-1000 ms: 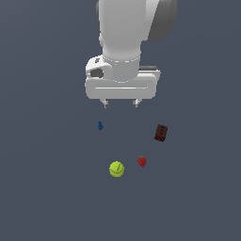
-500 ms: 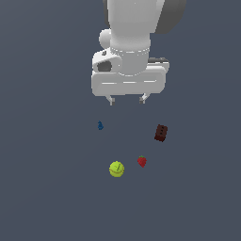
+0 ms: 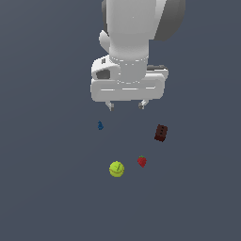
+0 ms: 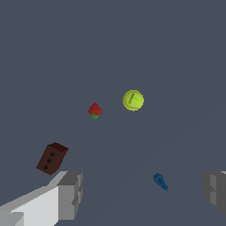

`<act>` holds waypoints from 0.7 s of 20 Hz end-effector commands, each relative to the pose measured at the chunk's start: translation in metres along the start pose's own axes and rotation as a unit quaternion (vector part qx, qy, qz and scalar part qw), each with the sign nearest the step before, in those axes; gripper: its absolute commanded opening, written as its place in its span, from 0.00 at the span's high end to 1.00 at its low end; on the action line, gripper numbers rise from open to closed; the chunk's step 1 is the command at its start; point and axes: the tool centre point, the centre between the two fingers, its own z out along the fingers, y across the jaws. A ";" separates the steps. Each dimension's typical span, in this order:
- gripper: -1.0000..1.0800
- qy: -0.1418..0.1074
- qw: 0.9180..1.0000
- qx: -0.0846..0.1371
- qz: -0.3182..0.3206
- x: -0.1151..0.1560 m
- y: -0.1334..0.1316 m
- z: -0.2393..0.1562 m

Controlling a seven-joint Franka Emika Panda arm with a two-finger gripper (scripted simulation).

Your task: Pick up a designated object from a clutter of objects.

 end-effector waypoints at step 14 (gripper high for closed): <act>0.04 -0.013 0.998 0.001 0.053 0.058 0.020 0.104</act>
